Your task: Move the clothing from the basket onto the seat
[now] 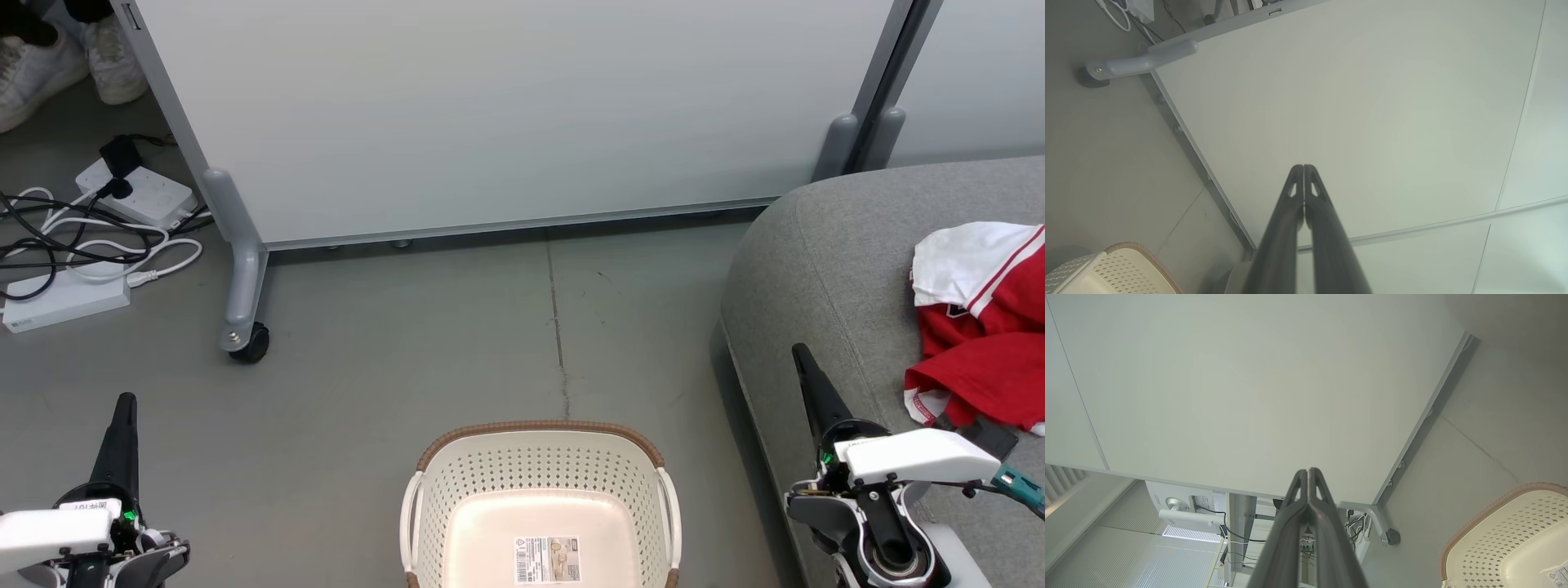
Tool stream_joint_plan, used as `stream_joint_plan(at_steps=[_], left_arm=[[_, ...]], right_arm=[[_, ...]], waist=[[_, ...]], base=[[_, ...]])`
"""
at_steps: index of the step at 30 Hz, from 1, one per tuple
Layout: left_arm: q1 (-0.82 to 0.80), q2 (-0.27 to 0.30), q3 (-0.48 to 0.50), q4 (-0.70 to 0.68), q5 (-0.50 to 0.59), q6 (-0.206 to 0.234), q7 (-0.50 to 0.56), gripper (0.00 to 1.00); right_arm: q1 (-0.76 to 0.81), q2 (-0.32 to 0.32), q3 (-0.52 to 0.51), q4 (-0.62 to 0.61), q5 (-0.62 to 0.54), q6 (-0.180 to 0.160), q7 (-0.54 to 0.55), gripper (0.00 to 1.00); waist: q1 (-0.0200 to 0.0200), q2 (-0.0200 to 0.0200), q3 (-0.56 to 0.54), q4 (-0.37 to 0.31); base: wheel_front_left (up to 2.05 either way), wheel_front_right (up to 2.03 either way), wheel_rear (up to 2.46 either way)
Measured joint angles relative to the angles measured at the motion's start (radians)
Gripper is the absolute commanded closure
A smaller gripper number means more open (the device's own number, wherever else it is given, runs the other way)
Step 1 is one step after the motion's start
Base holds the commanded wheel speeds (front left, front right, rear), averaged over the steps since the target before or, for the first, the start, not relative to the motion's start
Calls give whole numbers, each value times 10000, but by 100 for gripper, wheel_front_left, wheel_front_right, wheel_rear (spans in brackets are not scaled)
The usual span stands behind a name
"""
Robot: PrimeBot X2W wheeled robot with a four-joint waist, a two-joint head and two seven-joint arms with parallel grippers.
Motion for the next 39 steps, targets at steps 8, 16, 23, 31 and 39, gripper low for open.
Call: stream_joint_plan(at_steps=[8, 16, 23, 31, 39], left_arm=[[-150, -96, 261, 13, -562, -67, 249, 100], [-198, -150, 495, 29, -1053, -117, 472, 100], [-300, -192, 675, 42, -1478, -155, 627, 100], [-343, -217, 763, 48, -1643, -194, 708, 100], [-343, -217, 763, 48, -1643, -194, 708, 100]], right_arm=[[-184, -6, 84, 178, 692, 0, -36, 100], [-356, -12, 167, 305, 1256, 0, -58, 100], [-500, -13, 238, 449, 1737, 0, -63, 100], [-554, -15, 265, 499, 1967, 0, -65, 100], [-554, -17, 265, 499, 1967, 0, -65, 100]], waist=[[0, 0, -4, -42], [1, 0, -7, -79], [0, 0, -10, -112], [0, 0, -11, -125], [0, 0, -11, -125]], base=[[0, 0, 0], [0, 0, 0], [0, 0, 0], [0, 0, 0], [0, 0, 0]])
